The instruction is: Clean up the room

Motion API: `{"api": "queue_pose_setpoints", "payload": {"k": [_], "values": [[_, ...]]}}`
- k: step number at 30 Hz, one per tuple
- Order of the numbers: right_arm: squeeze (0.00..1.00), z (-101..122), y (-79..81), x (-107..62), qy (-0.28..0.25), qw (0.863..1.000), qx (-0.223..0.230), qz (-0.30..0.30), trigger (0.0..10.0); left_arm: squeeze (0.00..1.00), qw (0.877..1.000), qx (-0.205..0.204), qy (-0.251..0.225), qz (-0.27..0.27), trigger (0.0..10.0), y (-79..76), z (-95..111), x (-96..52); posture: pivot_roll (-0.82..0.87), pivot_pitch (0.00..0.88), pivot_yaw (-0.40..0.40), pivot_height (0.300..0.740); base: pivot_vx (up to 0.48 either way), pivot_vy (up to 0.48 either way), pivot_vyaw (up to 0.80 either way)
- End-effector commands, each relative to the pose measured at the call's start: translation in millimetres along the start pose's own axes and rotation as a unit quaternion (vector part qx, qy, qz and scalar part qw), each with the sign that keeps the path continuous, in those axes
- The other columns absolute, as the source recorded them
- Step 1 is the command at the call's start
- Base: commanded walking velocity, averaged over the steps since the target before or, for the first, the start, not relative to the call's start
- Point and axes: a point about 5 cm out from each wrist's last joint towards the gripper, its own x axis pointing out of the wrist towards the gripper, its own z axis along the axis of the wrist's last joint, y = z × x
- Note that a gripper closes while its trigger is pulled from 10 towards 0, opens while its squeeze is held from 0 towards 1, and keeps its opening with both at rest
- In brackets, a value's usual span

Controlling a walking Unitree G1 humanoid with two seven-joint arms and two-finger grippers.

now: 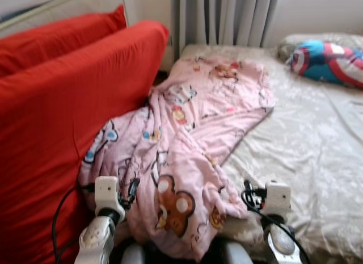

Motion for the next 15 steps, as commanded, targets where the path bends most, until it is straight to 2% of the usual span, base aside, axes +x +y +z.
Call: {"api": "queue_pose_setpoints", "payload": {"k": [1, 11, 13, 15], "values": [[0.0, 0.1, 2.5, 0.5, 0.002, 1.0, -0.001, 0.005, 10.0, 0.0, 1.0, 0.003, 0.004, -0.001, 10.0, 1.1, 1.0, 0.1, -0.08, 0.038, 0.0, 0.598, 0.0, 0.0, 0.0], [0.0, -4.9, 8.7, 1.7, 0.02, 0.999, -0.001, 0.029, 10.0, 0.0, 1.0, 0.006, 0.005, -0.004, 10.0, 0.3, 1.4, 0.6, -0.08, 0.039, 0.002, 0.598, 0.0, 0.0, 0.0], [0.0, -7.4, 8.9, 3.7, 0.038, 0.999, -0.005, 0.026, 10.0, 0.0, 1.0, 0.007, 0.005, -0.005, 10.0, 0.4, 1.4, 0.5, -0.08, 0.039, 0.002, 0.598, 0.0, 0.0, 0.0], [0.0, -5.7, 9.5, 3.8, 0.031, 0.999, -0.003, 0.029, 10.0, 0.0, 1.0, 0.007, 0.006, -0.005, 10.0, 0.5, 1.4, 0.4, -0.08, 0.039, 0.003, 0.588, 0.0, 0.0, 0.0]]}}
